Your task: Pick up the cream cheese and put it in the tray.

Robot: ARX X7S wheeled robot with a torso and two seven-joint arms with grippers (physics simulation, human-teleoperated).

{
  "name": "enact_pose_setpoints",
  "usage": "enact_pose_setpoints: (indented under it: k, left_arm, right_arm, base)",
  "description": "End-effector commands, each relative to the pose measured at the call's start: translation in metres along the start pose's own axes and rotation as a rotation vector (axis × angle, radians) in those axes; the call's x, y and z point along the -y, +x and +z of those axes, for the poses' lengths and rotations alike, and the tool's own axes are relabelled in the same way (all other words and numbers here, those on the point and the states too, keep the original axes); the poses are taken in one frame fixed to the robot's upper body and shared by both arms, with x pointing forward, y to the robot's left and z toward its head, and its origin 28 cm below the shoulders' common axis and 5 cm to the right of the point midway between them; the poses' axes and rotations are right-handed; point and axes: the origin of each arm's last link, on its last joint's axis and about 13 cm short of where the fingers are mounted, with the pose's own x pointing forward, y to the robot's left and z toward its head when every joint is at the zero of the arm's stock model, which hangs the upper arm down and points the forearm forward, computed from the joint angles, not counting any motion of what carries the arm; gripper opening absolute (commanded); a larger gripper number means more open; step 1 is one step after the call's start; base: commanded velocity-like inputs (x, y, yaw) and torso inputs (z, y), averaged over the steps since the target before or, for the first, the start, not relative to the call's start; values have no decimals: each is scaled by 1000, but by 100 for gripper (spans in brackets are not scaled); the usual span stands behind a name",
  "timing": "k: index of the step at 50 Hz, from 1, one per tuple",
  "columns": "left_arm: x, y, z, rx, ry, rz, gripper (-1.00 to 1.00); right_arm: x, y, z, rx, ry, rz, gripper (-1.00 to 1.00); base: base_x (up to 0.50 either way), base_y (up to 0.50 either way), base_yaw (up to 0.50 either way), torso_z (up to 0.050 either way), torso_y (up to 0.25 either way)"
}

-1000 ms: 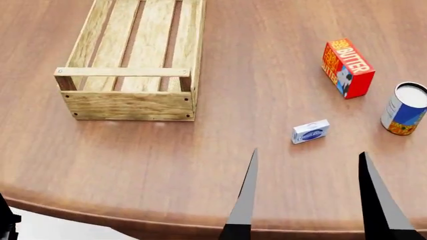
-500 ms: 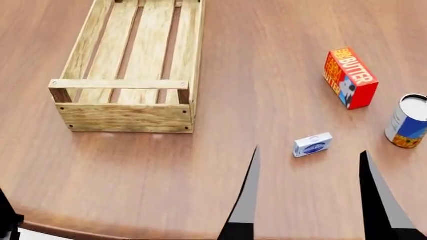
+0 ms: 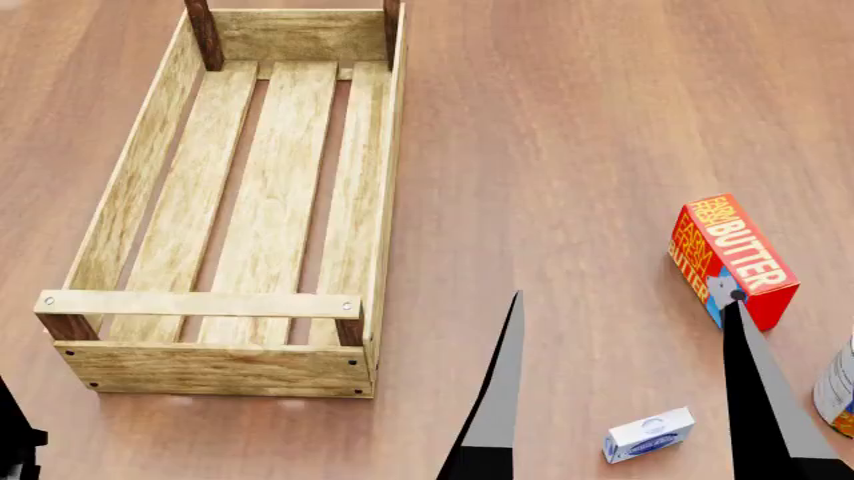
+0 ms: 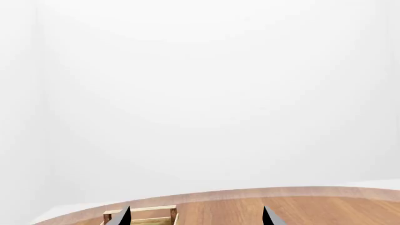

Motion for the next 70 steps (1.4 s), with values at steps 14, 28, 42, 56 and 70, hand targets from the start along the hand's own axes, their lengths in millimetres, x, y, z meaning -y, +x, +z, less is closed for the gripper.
enact_pose_setpoints:
  k: [14, 28, 42, 56, 70]
  left_arm:
    - [0, 0, 0, 1, 0, 3, 100]
    - [0, -1, 0, 0, -2, 2, 100]
    - [0, 0, 0, 1, -2, 2, 100]
    - [0, 0, 0, 1, -3, 1, 100]
    - [0, 0, 0, 2, -2, 2, 100]
  right_arm:
    - [0, 0, 0, 2, -1, 1, 100]
    - [-1, -1, 0, 6, -5, -8, 100]
    - [-1, 0, 1, 9, -7, -12, 100]
    - [1, 0, 3, 12, 26, -21, 100]
    - [0, 0, 2, 13, -3, -21, 100]
  base:
    - [500, 0, 0, 0, 1]
    - [179, 0, 0, 0, 1]
    - [0, 0, 0, 0, 0]
    - [231, -47, 0, 0, 0]
    - [365, -71, 0, 0, 1]
